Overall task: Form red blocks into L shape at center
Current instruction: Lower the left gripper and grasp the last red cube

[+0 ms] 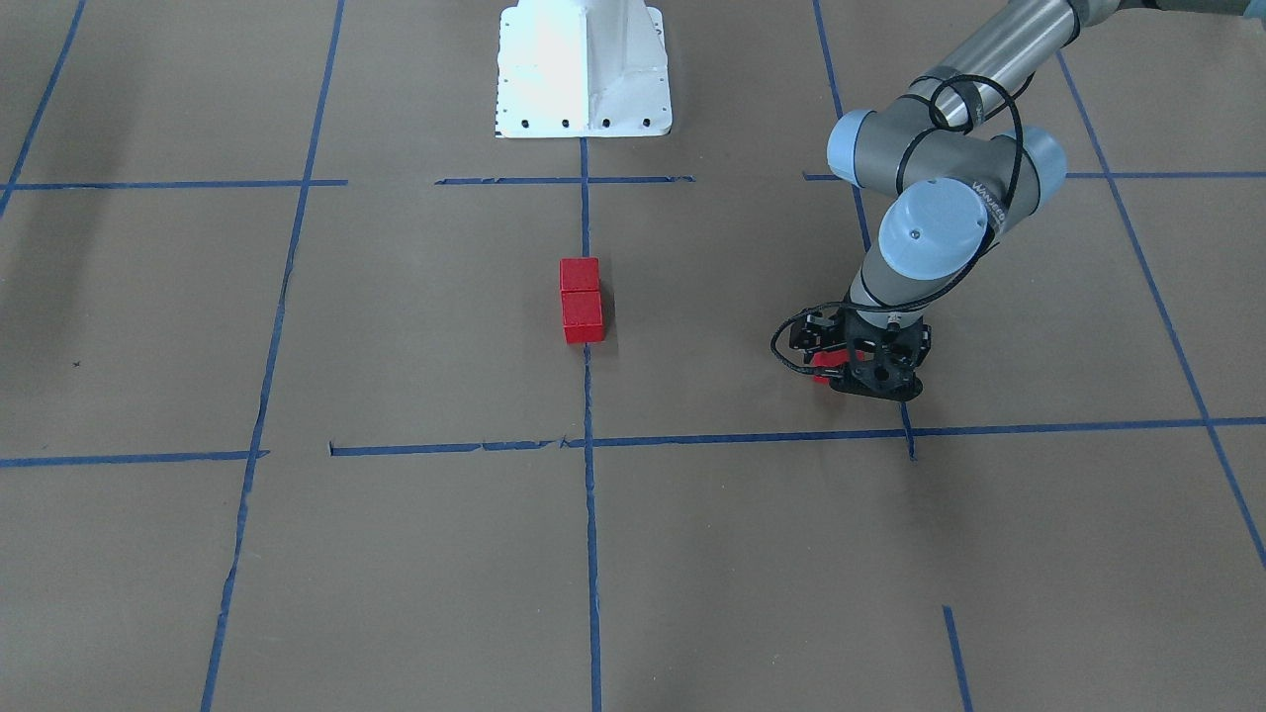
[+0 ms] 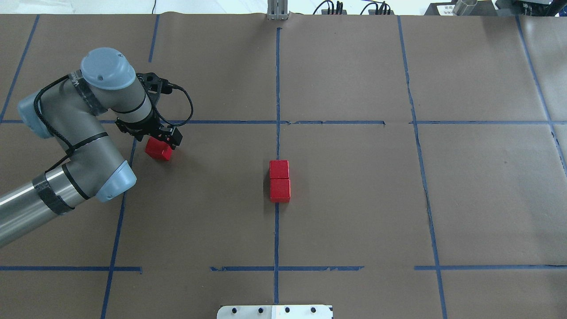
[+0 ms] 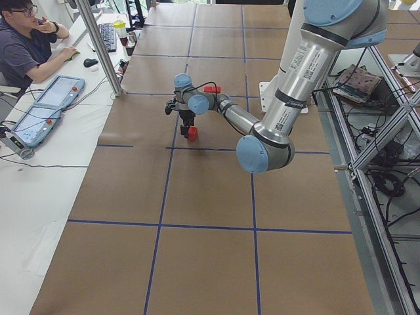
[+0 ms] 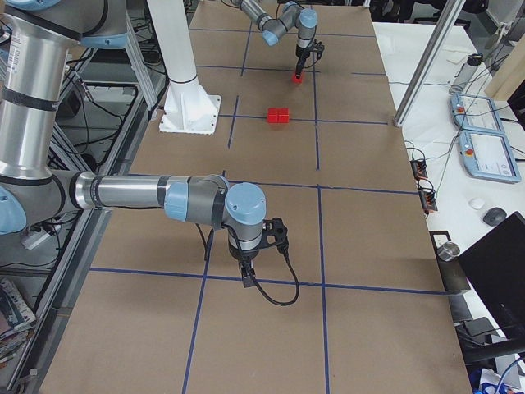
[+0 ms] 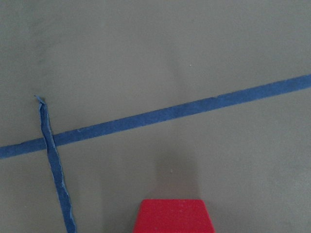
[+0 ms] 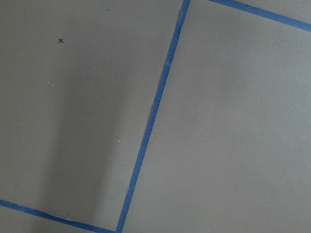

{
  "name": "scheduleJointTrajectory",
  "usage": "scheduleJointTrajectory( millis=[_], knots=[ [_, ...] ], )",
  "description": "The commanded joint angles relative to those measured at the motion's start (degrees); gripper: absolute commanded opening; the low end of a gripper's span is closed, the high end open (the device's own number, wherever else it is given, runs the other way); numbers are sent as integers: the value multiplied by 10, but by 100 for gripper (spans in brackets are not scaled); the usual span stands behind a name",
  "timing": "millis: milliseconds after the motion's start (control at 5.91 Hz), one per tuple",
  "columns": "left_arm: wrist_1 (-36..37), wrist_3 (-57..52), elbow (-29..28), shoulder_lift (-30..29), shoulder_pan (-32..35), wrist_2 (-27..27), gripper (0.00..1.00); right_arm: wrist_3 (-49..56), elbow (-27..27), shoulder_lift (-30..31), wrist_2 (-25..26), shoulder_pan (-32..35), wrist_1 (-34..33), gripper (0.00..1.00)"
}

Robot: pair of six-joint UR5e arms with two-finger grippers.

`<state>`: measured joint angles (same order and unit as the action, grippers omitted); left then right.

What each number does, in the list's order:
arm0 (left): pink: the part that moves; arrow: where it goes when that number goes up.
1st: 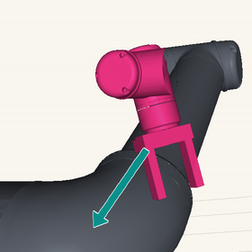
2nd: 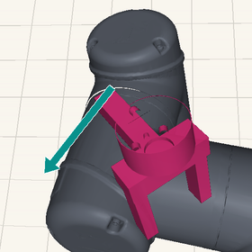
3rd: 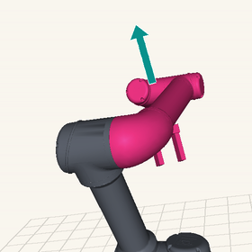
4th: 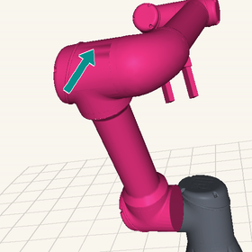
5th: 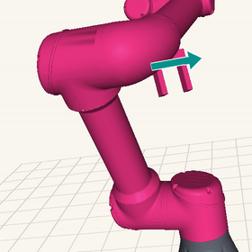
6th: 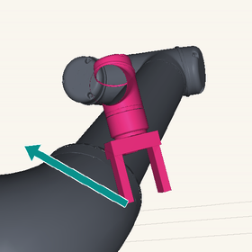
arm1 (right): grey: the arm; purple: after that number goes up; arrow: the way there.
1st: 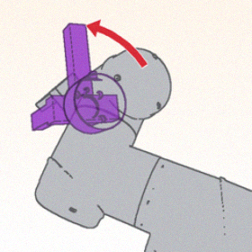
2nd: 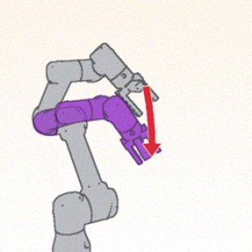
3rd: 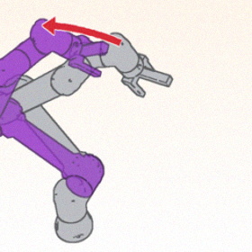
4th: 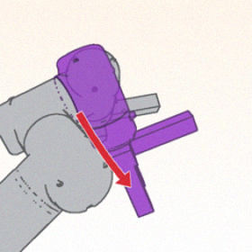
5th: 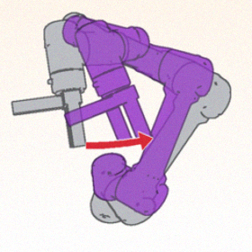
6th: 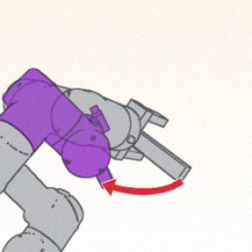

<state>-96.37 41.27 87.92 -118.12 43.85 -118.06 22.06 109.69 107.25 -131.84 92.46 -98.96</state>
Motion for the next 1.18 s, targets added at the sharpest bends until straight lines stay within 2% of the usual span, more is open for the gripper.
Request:
scheduleJointTrajectory(
  millis=[0,338,507,676,845,1014],
  knots=[
    [0,2,-12,-5,-3,-1,91,0,-1,1,0,0,0,100],
    [0,-2,-15,-8,-3,-1,38,0,0,2,0,1,0,100],
    [1,-3,-13,-11,-2,-5,27,0,0,1,0,0,0,100],
    [11,6,-9,-31,5,-5,27,0,0,1,0,0,0,100],
    [19,79,7,-36,5,-3,24,0,1,1,0,0,1,100],
    [38,153,47,-31,6,-2,23,0,1,1,0,0,1,100]
  ],
)
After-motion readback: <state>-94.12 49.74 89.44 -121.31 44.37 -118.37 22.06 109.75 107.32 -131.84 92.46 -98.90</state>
